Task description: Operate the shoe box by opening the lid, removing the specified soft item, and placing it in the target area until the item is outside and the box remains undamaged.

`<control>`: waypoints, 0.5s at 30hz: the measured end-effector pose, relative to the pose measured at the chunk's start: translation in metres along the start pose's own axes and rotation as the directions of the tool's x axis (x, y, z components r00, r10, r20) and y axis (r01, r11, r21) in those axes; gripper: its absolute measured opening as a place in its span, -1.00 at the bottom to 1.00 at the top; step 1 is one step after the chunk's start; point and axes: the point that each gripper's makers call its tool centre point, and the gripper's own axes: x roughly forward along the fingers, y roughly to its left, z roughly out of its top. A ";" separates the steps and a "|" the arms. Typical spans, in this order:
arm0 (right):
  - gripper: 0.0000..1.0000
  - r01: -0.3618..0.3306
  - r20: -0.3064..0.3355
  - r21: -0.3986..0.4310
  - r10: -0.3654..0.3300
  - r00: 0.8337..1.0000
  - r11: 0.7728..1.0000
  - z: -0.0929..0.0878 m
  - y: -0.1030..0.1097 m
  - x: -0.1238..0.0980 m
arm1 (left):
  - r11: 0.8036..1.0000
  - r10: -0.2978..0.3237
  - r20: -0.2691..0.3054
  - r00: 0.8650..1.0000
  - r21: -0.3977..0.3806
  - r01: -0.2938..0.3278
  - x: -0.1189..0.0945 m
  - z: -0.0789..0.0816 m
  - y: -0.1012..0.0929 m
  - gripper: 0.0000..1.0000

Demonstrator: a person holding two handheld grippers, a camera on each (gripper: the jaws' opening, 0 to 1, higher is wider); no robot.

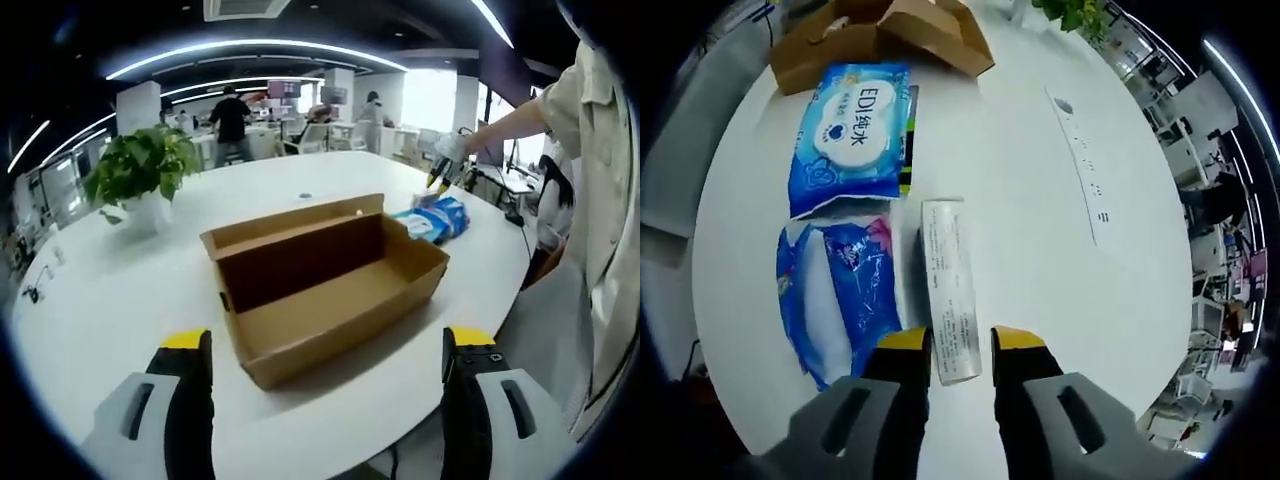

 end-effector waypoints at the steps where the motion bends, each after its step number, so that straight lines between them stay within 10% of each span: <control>1: -0.56 0.005 0.006 0.005 -0.005 1.000 1.000 0.001 0.000 -0.002 | 1.000 0.001 0.000 1.000 0.000 -0.001 0.000 0.000 0.000 0.95; 15: -0.23 0.075 0.127 0.107 -0.088 0.988 0.991 0.031 0.017 -0.034 | 0.999 -0.044 0.008 0.999 0.031 0.043 0.003 0.009 -0.001 0.92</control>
